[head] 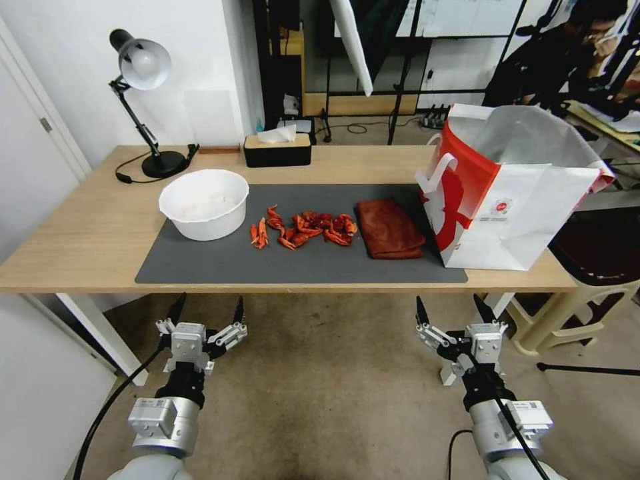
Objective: Sweep shrimp from table into container with towel, then put container into takeout bag.
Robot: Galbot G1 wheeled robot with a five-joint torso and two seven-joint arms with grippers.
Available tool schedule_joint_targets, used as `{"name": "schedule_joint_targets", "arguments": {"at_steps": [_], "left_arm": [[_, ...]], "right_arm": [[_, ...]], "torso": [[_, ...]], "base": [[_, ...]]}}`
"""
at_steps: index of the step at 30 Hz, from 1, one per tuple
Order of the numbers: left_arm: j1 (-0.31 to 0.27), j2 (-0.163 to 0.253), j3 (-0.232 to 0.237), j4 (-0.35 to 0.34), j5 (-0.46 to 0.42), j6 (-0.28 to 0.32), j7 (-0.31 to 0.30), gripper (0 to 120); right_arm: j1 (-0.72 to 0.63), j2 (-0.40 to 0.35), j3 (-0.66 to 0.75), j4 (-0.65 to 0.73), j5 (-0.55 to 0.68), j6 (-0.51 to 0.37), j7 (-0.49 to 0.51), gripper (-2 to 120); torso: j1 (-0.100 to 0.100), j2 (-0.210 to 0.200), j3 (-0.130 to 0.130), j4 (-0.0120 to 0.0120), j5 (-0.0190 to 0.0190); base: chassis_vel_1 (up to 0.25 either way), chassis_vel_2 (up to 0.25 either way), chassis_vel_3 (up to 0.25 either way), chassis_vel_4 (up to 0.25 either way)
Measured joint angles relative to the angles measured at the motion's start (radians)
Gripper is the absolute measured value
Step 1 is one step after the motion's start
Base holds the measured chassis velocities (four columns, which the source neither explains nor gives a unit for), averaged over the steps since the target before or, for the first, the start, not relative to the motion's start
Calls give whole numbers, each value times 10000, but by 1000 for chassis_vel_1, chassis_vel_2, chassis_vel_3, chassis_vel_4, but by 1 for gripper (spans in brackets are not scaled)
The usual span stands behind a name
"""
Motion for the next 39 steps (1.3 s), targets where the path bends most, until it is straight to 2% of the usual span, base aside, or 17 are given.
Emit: {"name": "schedule_joint_targets", "arguments": {"at_steps": [15,17,20,21,22,24,28,39], "left_arm": [[-20,29,15,0,-72,46,-50,100],[-92,134,72,0,-310,223,-224,100],[-437,564,343,35,-1312,976,-946,100],[-633,831,511,64,-1933,1442,-1393,100],[-633,831,511,64,-1933,1442,-1393,100],[-913,1201,744,105,-2797,2092,-2004,100],[-1106,1386,734,189,-3315,2093,-2075,100],[-1112,1412,670,198,-3323,2028,-2073,100]], "right_arm": [[-8,3,-63,-1,-11,-105,-11,100],[-38,32,-229,-39,-63,-390,-63,100],[-200,173,-951,-253,-277,-1550,-315,100],[-187,251,-1146,-379,-372,-1863,-447,100],[-187,251,-1146,-379,-372,-1863,-447,100],[-64,332,-1204,-495,-445,-1965,-532,100],[5,380,-1219,-469,-490,-1978,-536,100],[65,306,-1062,-348,-487,-1970,-529,100]], "torso": [[-1,0,0,1,0],[-1,0,0,3,-3],[-1,0,0,0,-1],[-1,0,0,-1,-1],[-1,0,0,-1,-1],[0,0,0,-3,0],[0,0,1,0,-1],[0,0,1,0,0]], "base": [[0,0,0,0],[0,0,0,0],[0,0,0,0],[0,0,0,0],[0,0,0,0],[0,0,0,0],[0,0,0,0],[0,0,0,0]]}}
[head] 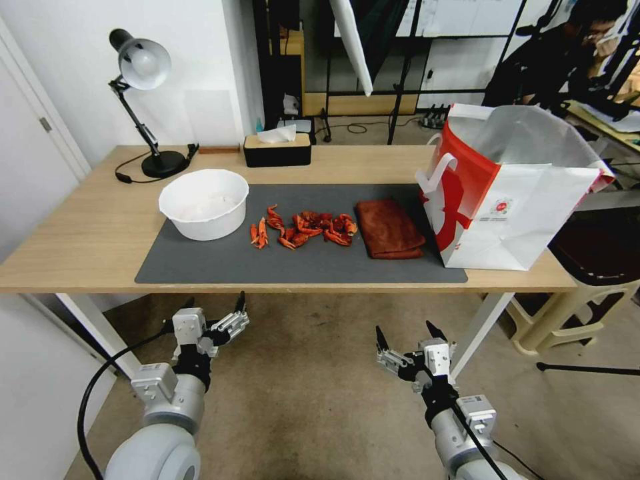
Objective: Sweep shrimp from table into container with towel, then put container into takeout bag.
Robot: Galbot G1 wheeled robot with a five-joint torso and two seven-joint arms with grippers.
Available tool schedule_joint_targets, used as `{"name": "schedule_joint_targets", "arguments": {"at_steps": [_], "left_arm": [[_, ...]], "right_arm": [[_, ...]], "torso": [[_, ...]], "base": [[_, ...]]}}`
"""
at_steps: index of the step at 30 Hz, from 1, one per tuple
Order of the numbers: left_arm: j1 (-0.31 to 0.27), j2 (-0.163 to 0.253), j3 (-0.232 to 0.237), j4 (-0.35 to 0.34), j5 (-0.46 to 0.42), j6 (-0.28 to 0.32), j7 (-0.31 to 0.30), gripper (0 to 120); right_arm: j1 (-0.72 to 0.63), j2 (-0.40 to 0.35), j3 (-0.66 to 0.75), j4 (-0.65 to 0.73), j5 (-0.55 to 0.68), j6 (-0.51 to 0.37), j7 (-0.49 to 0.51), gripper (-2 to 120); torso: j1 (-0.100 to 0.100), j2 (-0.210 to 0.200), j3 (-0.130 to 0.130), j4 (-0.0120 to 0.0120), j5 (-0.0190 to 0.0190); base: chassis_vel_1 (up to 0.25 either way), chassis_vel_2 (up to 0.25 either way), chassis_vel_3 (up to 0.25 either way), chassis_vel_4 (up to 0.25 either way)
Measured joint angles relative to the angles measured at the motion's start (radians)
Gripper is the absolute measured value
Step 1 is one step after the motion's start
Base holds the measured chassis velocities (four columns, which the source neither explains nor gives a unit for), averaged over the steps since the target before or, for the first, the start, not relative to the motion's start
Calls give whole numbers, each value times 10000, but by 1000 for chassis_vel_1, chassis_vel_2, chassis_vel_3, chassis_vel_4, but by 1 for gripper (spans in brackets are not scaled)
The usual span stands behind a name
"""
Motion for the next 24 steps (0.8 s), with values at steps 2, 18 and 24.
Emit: {"name": "schedule_joint_targets", "arguments": {"at_steps": [2,18,24], "left_arm": [[42,-10,-6,9,32,-45,22,100],[-755,456,-694,213,-482,-1088,621,100],[-1933,1455,-1080,1097,-1493,-1406,1026,100]], "right_arm": [[0,-17,62,83,6,6,3,100],[-77,-122,190,435,87,-10,-10,100],[-83,-201,195,466,67,-95,-42,100]], "torso": [[0,0,0,0,0],[0,0,-2,0,0],[0,0,-1,0,-3]], "base": [[0,0,0,0],[0,0,0,0],[0,0,0,0]]}}
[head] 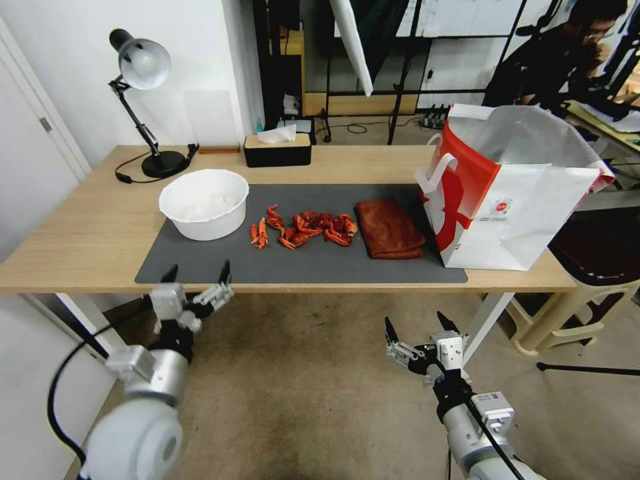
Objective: Sweep shrimp from table into container with towel, then put container into takeout bag.
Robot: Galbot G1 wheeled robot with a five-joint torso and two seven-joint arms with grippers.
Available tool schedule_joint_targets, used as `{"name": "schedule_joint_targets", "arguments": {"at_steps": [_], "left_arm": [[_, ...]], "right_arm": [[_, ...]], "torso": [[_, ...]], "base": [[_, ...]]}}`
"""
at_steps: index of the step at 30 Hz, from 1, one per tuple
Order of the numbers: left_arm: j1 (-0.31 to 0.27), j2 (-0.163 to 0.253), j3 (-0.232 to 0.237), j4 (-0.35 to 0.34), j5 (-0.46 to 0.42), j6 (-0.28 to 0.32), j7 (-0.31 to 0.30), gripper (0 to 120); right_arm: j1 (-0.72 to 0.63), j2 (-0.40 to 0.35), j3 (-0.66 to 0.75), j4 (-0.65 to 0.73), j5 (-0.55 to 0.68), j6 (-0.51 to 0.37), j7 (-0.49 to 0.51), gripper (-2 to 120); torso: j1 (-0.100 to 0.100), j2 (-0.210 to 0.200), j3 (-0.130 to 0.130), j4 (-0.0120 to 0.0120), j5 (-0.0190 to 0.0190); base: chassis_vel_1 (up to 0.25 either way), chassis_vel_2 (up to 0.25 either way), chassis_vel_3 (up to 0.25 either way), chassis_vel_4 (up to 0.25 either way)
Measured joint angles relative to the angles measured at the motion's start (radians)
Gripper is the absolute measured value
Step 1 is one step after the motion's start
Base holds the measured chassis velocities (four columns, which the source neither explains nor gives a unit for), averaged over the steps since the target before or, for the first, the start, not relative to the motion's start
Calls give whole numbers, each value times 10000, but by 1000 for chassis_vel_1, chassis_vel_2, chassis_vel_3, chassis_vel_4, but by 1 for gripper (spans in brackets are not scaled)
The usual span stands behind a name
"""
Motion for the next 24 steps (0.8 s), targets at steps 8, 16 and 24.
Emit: {"name": "schedule_joint_targets", "arguments": {"at_steps": [8,16,24], "left_arm": [[-1758,1972,-243,1592,-971,-409,792,100],[-3110,3351,-93,2806,-1165,-863,2441,100],[-5249,4763,417,5118,-386,-1161,6588,100]], "right_arm": [[-12,2,-13,-16,-89,-55,-47,100],[20,4,-18,-142,-152,-73,-73,100],[243,-142,-124,-504,-165,-143,-154,100]], "torso": [[0,0,1,0,0],[0,0,1,0,1],[0,0,1,5,3]], "base": [[0,0,0,0],[0,0,0,0],[0,0,0,0]]}}
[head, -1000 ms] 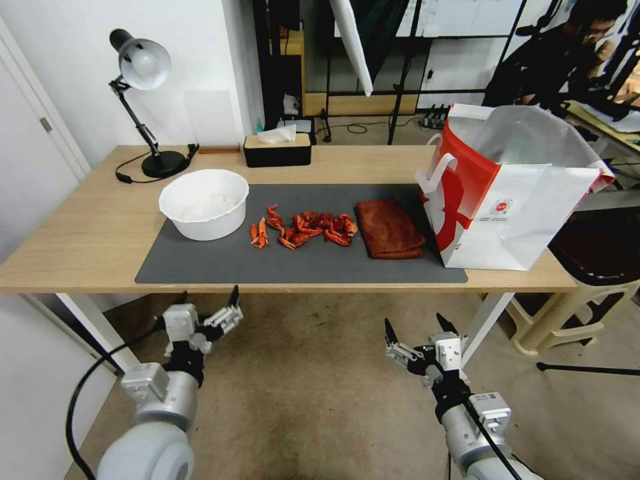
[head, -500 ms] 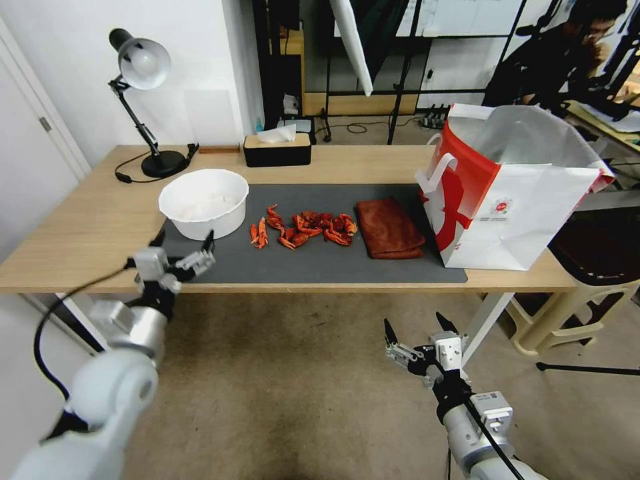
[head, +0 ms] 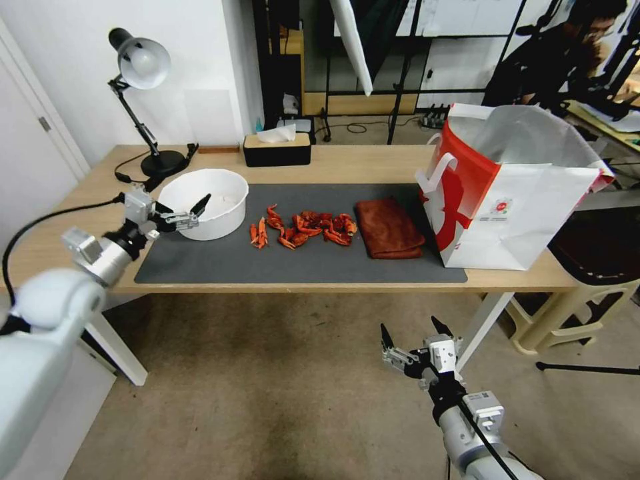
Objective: Sweep shrimp from table into container with towel, then put container into takeout bag.
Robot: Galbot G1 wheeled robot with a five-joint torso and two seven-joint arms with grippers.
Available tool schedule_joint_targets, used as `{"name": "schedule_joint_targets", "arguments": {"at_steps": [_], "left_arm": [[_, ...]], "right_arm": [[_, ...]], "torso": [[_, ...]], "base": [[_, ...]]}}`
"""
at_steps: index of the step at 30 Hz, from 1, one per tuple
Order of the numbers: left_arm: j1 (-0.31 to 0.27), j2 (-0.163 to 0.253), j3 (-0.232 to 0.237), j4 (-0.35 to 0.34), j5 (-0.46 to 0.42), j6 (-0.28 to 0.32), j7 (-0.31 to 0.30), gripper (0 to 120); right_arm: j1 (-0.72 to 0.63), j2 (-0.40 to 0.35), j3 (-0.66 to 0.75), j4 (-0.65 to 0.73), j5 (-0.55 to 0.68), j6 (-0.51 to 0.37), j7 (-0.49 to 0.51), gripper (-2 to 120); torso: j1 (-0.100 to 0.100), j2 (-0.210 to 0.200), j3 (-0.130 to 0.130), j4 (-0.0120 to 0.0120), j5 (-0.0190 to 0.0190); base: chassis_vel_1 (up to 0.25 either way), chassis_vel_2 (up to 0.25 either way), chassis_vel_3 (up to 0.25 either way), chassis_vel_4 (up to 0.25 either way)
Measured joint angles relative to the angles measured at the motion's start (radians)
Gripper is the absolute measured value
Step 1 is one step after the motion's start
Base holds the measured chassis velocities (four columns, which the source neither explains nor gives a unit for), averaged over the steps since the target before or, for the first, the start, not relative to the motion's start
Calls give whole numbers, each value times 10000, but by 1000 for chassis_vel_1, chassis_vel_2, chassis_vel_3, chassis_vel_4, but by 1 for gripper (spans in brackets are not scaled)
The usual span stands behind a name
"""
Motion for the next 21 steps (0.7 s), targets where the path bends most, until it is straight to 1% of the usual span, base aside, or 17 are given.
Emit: {"name": "schedule_joint_targets", "arguments": {"at_steps": [1,2,4,5,6,7,8,9,11,12,13,15,16,17,19,20,21], "left_arm": [[-224,75,96,220,170,0,409,100],[-224,75,96,220,170,0,409,100],[-1040,253,420,1023,1088,-108,2076,100],[-1317,286,549,1295,1442,-228,2538,100],[-1317,286,549,1295,1442,-228,2538,100],[-1591,300,686,1551,1760,-363,2904,100],[-2115,320,995,2099,2372,-678,3443,100],[-2115,320,995,2099,2372,-678,3443,100],[-2819,322,1468,2808,2840,-986,3924,100],[-2819,322,1468,2808,2840,-986,3924,100],[-3192,320,1723,3134,2910,-1042,4121,100],[-3812,271,2069,3608,3173,-1115,4733,100],[-3812,271,2069,3608,3173,-1115,4733,100],[-4059,263,2212,3749,3361,-1129,5035,100],[-4710,266,2641,4128,3770,-1161,5934,100],[-4710,266,2641,4128,3770,-1161,5934,100],[-5071,280,2904,4329,3931,-1178,6339,100]], "right_arm": [[-2,-4,-8,-23,0,-2,-11,100],[-2,-4,-8,-23,0,-2,-11,100],[-9,-27,-19,-59,2,-2,-39,100],[-8,-39,-18,-68,2,-2,-45,100],[-8,-39,-18,-68,2,-2,-45,100],[-8,-42,-17,-75,3,-2,-48,100],[-16,-44,-9,-98,2,0,-52,100],[-16,-44,-9,-98,2,0,-52,100],[-26,-38,5,-137,-13,9,-58,100],[-26,-38,5,-137,-13,9,-58,100],[-33,-29,9,-159,-44,19,-63,100],[-39,-16,22,-195,-83,41,-66,100],[-39,-16,22,-195,-83,41,-66,100],[-43,-14,33,-200,-95,44,-66,100],[-60,-31,61,-201,-103,48,-69,100],[-60,-31,61,-201,-103,48,-69,100],[-70,-40,77,-201,-105,52,-70,100]], "torso": [[0,0,0,0,-2],[0,0,0,0,-2],[1,0,0,-10,-2],[0,0,0,-7,-2],[0,0,0,-7,-2],[0,0,0,-4,-1],[1,0,0,-5,-2],[1,0,0,-5,-2],[1,0,0,-5,-3],[1,0,0,-5,-3],[1,0,1,-6,-2],[0,-1,0,-6,-3],[0,-1,0,-6,-3],[1,0,0,-5,-2],[0,0,-1,-6,-2],[0,0,-1,-6,-2],[1,-1,0,-6,-3]], "base": [[0,0,0,0],[0,0,0,0],[0,0,0,0],[0,0,0,0],[0,0,0,0],[0,0,0,0],[0,0,0,0],[0,0,0,0],[0,0,0,0],[0,0,0,0],[0,0,0,0],[0,0,0,0],[0,0,0,0],[0,0,0,0],[0,0,0,0],[0,0,0,0],[0,0,0,0]]}}
